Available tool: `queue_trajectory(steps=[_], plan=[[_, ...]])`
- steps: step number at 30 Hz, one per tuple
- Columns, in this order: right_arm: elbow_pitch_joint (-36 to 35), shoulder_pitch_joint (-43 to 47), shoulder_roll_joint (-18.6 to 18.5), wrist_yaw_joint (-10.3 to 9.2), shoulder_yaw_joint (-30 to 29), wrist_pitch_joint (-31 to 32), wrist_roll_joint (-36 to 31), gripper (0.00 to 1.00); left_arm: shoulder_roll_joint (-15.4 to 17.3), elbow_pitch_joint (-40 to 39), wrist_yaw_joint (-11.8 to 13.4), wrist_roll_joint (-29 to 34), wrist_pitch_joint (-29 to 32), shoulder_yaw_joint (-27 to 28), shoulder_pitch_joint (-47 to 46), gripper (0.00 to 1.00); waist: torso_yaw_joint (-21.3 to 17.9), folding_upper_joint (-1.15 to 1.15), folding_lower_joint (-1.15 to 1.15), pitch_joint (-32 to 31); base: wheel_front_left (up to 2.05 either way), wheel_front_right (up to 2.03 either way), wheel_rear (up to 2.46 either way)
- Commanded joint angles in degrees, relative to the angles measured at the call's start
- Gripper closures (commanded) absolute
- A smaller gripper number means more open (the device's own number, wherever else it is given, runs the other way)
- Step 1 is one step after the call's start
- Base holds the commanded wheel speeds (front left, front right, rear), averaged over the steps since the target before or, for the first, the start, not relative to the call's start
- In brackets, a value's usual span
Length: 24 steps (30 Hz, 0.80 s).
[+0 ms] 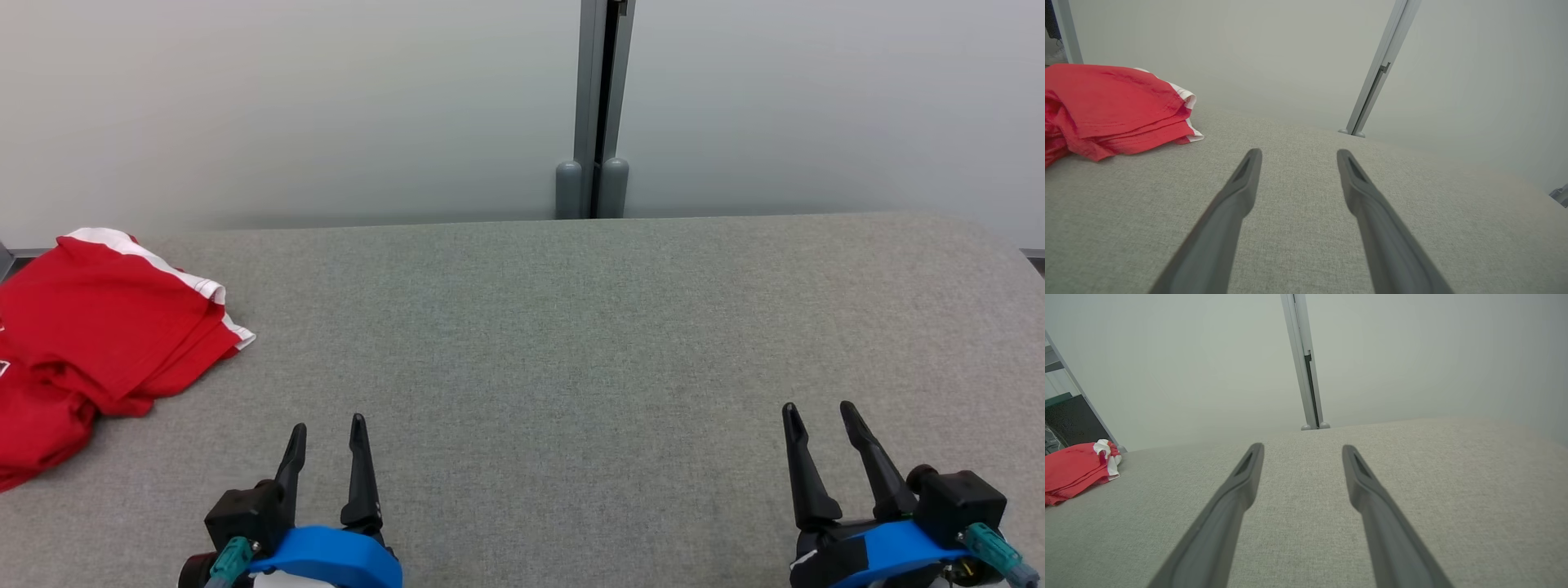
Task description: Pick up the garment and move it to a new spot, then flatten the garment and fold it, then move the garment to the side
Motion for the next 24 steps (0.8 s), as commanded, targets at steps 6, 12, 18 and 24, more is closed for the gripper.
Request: queue_trajectory(steps=[6,12,18,24], plan=[[-0.2,0.3,-0.5,0.13,0.1,-1.2,-3.6,0.00,0.2,0.7,0.5,2.6,-1.2,-0.9,-0.3,0.00,0.1,0.00,0.00,-0.1,0.00,0.00,0.00],[0.3,0.1,-0.6,0.14,-0.1,-1.9,-6.1,0.00,0.2,1.9,0.7,4.0,-1.8,-1.5,-0.5,0.00,0.1,0.00,0.00,-0.1,0.00,0.00,0.00],[1.0,-0.5,-0.6,0.14,-0.4,-2.6,-8.1,0.00,0.2,3.1,0.9,5.6,-2.5,-2.0,-0.7,0.00,0.1,0.00,0.00,-0.1,0.00,0.00,0.00],[1.6,-0.7,-0.6,0.15,-0.4,-3.1,-10.2,0.00,0.2,4.0,1.2,7.1,-3.1,-2.4,-0.8,0.00,0.2,0.00,0.00,-0.2,0.00,0.00,0.00]])
